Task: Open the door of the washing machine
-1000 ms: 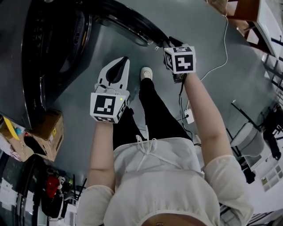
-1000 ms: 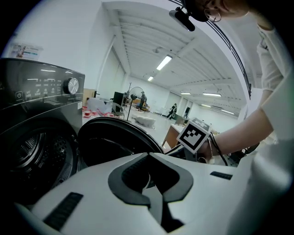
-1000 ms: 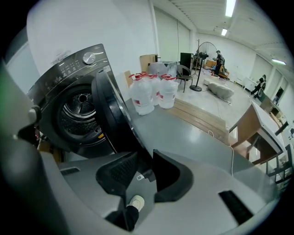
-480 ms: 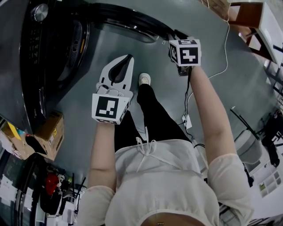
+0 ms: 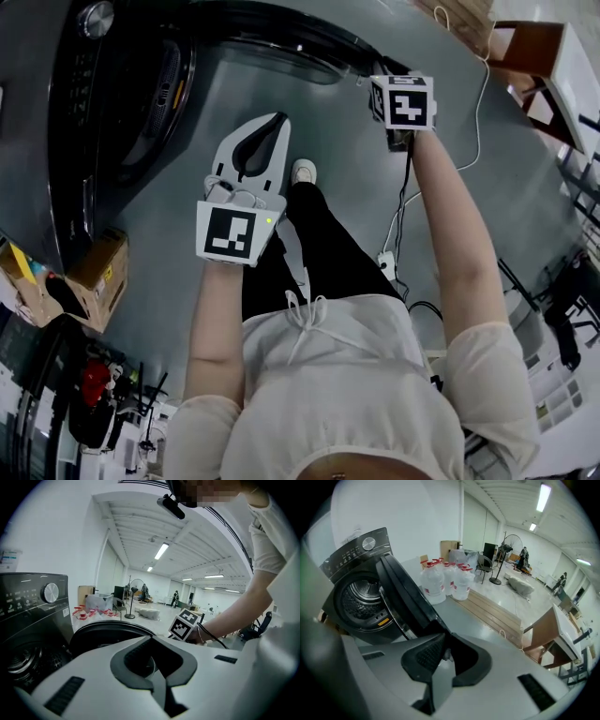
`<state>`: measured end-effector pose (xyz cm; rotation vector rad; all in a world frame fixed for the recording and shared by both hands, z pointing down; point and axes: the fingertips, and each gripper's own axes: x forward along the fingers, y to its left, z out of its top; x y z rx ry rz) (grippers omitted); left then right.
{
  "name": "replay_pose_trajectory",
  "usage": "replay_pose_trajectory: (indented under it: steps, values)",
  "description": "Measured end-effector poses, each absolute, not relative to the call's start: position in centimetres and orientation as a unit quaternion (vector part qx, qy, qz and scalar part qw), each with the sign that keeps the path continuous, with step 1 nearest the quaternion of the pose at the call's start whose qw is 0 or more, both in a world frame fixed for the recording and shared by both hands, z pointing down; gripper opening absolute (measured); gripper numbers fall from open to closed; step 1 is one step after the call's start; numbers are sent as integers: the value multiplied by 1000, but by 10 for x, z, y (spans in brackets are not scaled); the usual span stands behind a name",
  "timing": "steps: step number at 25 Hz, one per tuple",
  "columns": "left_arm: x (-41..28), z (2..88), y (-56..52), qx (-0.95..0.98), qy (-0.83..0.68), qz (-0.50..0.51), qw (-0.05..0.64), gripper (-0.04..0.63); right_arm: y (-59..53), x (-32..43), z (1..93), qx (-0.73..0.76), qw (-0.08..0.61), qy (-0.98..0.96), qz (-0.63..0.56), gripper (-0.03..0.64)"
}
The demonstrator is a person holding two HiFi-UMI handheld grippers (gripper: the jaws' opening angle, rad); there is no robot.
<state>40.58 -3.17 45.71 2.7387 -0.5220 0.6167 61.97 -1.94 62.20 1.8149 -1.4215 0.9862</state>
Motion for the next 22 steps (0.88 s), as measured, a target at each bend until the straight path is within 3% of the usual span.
replay_pose_trajectory:
  steps: [2,7,22]
  values:
    - [394,455,-32,948,-190,210,146,21,-17,619,616,697,324,-527,362,8]
    - [365,435,-31,947,-212,195,145,21,-13,583,589,667,340,-567,344,8]
    - [223,316,-36,935,-313,143,83,21,-64,406,407,603,246,-729,211,8]
